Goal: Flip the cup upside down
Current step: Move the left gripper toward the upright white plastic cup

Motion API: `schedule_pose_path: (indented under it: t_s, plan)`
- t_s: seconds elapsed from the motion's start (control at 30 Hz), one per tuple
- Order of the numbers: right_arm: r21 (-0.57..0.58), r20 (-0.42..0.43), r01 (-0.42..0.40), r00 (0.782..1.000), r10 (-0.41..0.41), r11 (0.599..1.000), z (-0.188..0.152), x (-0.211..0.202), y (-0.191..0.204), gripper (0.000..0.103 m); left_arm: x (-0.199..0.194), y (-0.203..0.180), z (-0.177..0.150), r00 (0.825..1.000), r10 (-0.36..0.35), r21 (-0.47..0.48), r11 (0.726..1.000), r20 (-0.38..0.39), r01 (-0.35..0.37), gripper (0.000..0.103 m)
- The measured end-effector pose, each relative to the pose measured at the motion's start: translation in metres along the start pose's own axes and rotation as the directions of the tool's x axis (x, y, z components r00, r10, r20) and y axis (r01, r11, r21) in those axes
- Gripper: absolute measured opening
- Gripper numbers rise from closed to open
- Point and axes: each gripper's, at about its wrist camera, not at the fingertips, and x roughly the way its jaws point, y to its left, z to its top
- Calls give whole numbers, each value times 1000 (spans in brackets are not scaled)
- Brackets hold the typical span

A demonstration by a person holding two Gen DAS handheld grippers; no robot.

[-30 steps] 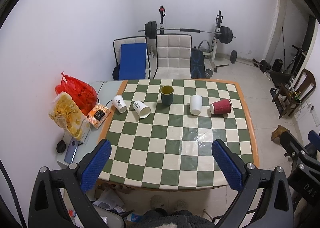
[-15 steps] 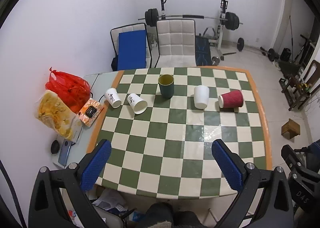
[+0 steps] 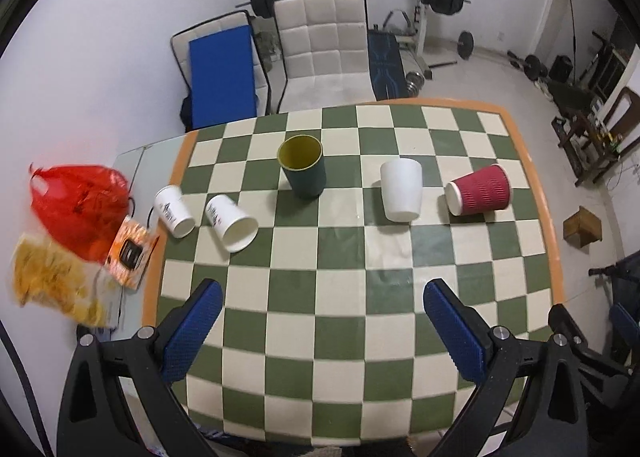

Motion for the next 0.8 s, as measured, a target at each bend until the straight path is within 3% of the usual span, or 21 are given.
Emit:
schedule_pose_path:
  t_s: [0.47,0.67,0.8]
  plan:
    - [20,-157,82,985,-77,996,42,143,43,103,141,-12,65,987,-21,54,998,-158,30,103]
    - [-6,-253,118,960,-115,993,48,197,51,103,198,-25,91,954,-97,30,994,-283,110,103]
    - [-21,-309,134,941,-134,991,47,223,54,103,231,-39,110,915,-173,-13,984,-365,180,103]
